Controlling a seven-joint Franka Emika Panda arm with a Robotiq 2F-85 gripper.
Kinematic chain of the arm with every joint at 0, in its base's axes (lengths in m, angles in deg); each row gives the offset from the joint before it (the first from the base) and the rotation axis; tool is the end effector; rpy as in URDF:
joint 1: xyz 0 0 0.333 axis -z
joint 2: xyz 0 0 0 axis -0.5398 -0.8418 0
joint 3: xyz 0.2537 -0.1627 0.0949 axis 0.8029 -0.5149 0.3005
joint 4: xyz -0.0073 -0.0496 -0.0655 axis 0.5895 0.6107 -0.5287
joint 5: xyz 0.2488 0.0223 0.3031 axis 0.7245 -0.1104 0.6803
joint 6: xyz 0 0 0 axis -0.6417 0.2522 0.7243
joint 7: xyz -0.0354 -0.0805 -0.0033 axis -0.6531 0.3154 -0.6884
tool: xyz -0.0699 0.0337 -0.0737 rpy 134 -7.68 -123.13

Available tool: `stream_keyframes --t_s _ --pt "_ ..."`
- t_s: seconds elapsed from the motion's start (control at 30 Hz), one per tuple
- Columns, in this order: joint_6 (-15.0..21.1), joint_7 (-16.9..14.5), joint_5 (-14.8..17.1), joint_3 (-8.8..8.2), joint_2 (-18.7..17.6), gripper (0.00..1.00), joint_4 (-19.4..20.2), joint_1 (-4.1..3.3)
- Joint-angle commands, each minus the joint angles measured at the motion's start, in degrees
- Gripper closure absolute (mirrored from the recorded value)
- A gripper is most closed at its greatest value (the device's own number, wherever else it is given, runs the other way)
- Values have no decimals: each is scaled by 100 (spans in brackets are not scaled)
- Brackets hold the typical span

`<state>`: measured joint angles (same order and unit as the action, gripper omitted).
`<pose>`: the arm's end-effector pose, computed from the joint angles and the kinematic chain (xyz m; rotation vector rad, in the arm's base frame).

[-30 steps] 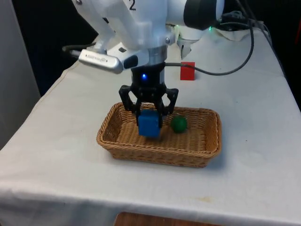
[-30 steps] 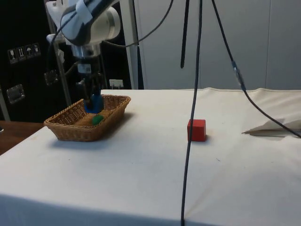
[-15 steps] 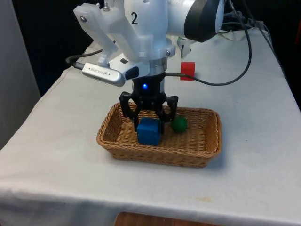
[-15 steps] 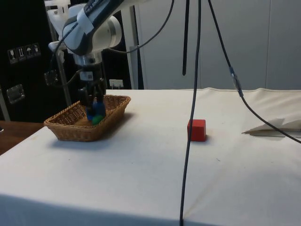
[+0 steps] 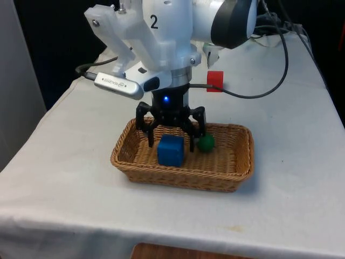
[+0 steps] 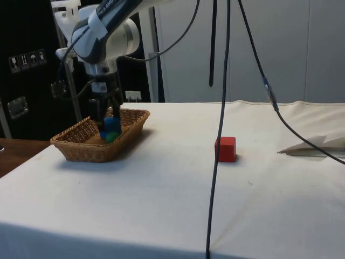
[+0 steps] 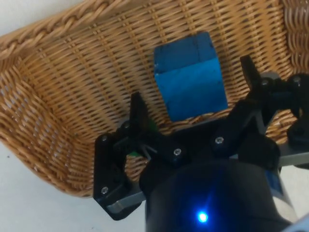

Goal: Place all non-red objects into the basket.

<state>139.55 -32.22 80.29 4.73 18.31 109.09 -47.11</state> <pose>0.7391 -0.0831 0.2053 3.1145 -0.0299 0.0843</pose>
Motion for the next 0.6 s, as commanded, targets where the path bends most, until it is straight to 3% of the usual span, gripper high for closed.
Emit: stream_keyframes --t_s 0.0,0.03,0.07,0.1,0.3,0.33,0.37,0.57 --pt "-57 6 -6 -6 103 0 63 -23" --pt "-120 6 -17 -29 183 0 115 -57" --pt "-132 0 0 -11 97 0 17 -17" --pt "-160 6 -23 -40 229 0 149 -74" --pt "-321 23 -115 -69 544 0 435 -189" --pt "-355 17 -97 -23 481 0 327 -132" --pt "-355 34 -160 -74 665 0 550 -223" --pt "-464 63 -327 -69 1094 0 963 -332"
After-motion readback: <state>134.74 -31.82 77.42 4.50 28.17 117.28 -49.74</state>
